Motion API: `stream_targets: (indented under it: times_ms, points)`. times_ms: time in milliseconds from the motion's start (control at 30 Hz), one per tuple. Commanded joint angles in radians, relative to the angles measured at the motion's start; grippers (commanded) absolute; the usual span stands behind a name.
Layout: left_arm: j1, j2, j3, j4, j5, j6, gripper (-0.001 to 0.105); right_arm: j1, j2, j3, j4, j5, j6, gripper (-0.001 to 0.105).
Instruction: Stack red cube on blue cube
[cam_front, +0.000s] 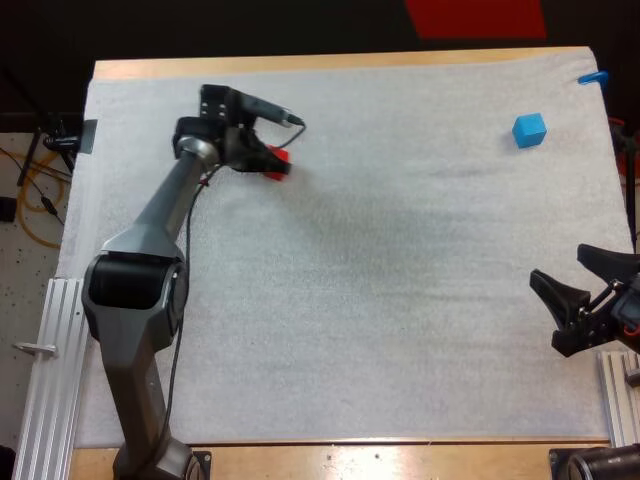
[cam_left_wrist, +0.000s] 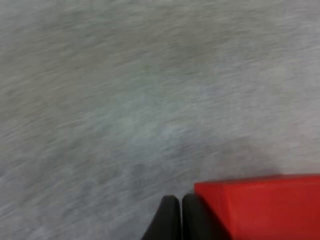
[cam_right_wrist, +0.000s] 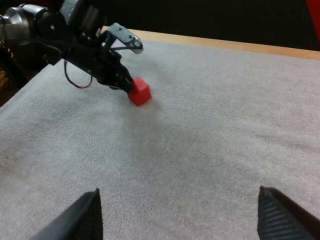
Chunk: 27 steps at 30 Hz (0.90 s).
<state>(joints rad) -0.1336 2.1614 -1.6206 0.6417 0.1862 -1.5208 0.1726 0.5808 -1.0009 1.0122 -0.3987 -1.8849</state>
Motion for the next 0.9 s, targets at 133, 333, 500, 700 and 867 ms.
stream_targets:
  times_ms: [133,333,500,700,867]
  points:
    - [-0.092,-0.001,-0.006,0.022,0.029,0.002,0.000,0.002,-0.001,-0.011,-0.006,-0.004,-0.003,0.063]
    - [-0.168,-0.001,-0.006,0.066,0.095,0.000,0.000,0.002,-0.001,-0.011,-0.006,-0.004,-0.004,0.063]
    - [-0.186,-0.020,-0.006,0.092,0.119,0.012,0.000,0.002,-0.001,-0.011,-0.006,-0.004,-0.004,0.063]
    - [-0.186,-0.054,-0.006,0.116,0.147,0.023,0.000,0.002,-0.001,-0.011,-0.006,-0.004,-0.027,0.063]
    - [-0.171,-0.103,-0.006,0.124,0.141,0.039,0.000,0.002,-0.001,-0.011,-0.006,0.000,-0.027,0.063]
